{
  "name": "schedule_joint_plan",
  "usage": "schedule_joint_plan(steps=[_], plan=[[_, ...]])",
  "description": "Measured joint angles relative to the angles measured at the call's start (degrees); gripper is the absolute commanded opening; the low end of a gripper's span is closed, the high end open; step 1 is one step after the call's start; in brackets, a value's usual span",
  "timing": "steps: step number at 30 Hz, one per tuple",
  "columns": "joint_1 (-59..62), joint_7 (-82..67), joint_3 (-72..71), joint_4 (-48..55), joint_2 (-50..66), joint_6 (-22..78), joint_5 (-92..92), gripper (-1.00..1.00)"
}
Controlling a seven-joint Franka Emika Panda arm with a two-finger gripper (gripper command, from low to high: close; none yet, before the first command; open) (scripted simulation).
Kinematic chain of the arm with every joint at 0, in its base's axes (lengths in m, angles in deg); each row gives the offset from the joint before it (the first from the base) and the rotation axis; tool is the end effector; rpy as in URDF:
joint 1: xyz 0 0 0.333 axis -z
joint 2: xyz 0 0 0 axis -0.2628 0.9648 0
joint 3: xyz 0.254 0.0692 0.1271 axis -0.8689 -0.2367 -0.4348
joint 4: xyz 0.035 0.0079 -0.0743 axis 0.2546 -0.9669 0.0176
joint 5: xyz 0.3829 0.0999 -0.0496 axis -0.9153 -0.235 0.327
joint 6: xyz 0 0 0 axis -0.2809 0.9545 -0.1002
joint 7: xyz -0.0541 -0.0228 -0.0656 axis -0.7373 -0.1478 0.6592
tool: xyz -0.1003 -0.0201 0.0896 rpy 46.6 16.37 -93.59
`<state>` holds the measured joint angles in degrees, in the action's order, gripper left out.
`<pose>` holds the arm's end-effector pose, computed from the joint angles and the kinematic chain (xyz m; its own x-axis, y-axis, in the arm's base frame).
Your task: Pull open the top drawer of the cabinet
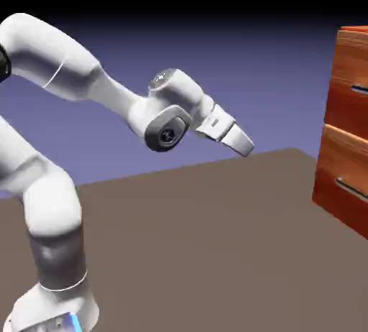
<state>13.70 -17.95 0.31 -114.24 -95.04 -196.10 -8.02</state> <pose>0.4372 -0.0025 0.4166 0.4992 -0.7152 0.4892 -0.4922 -0.6987 -0.5192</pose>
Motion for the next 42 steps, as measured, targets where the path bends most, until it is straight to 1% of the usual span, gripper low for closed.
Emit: schedule_joint_plan(steps=[42], plan=[[-29.54,-2.61,49.81,65.79,64.13,7.11,-104.65,0.0]])
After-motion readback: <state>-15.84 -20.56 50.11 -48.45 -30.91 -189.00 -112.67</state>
